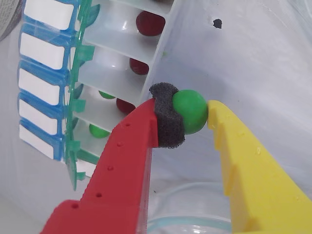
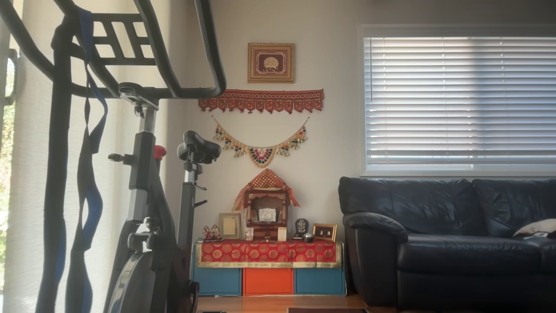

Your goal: Sort medicines into box.

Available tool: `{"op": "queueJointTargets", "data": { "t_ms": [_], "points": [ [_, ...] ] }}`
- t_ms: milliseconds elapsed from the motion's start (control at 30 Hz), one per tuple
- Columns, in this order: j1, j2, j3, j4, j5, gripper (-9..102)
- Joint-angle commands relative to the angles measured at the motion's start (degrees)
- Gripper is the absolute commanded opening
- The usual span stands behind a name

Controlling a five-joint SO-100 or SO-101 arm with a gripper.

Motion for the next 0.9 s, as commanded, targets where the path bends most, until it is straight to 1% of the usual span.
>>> {"op": "queueJointTargets", "data": {
  "t_ms": [0,133,400,633,867],
  "points": [
    [-1.58,0.62,-7.29,0.0,0.7,1],
    [-1.93,-2.99,-10.72,0.44,2.02,1],
    [-1.67,-10.55,-21.01,4.04,4.22,1],
    [-1.58,-11.16,-23.64,5.36,6.24,1],
    [-2.46,-11.25,-22.32,4.04,7.47,1]
  ]
}}
